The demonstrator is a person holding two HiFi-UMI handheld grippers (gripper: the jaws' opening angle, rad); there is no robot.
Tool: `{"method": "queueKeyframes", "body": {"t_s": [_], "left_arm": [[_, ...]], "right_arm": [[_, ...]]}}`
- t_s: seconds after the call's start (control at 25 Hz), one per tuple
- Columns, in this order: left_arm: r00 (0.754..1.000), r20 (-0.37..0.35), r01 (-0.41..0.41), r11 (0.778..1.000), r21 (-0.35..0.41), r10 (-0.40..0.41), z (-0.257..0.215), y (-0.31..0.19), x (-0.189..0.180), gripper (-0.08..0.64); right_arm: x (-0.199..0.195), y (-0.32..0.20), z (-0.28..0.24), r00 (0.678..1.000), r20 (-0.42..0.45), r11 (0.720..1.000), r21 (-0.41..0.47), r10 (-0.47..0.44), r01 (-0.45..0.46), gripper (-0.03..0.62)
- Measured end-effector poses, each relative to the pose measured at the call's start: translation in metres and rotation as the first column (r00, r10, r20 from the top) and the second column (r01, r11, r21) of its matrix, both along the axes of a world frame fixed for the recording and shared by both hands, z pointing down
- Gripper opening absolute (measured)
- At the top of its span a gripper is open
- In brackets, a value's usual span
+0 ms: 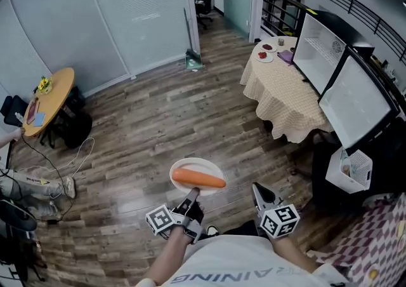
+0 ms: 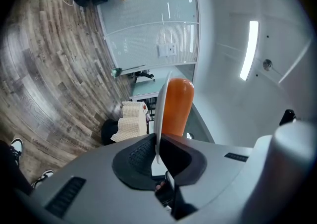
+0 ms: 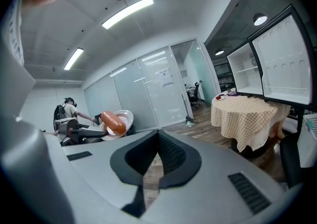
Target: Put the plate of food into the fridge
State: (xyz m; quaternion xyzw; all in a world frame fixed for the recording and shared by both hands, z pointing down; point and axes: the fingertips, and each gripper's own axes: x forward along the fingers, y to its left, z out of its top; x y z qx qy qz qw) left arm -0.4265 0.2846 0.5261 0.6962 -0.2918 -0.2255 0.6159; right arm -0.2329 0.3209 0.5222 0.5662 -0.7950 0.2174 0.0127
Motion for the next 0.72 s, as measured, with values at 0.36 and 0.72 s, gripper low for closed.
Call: {"method": "queueKeyframes", "body": {"t_s": [0.36,0.72], "left_arm": [[0.999,-0.051,-0.016,0.999,-0.028,0.015,0.015,-0.019,-0.01,0.028],[0.999,-0.051,-0.002,0.999,-0.043,0.0,0.02,-0.063,-0.011,0.028]], "right_arm": [[-0.011,-0.007,0.01,0.999,-0.047,0.998,-0.051,0.019,-0.021,0.021],[-0.021,-0.062,0.016,0.998,-0.046,0.998,-0.063,-0.034,0.031,0.021]]}}
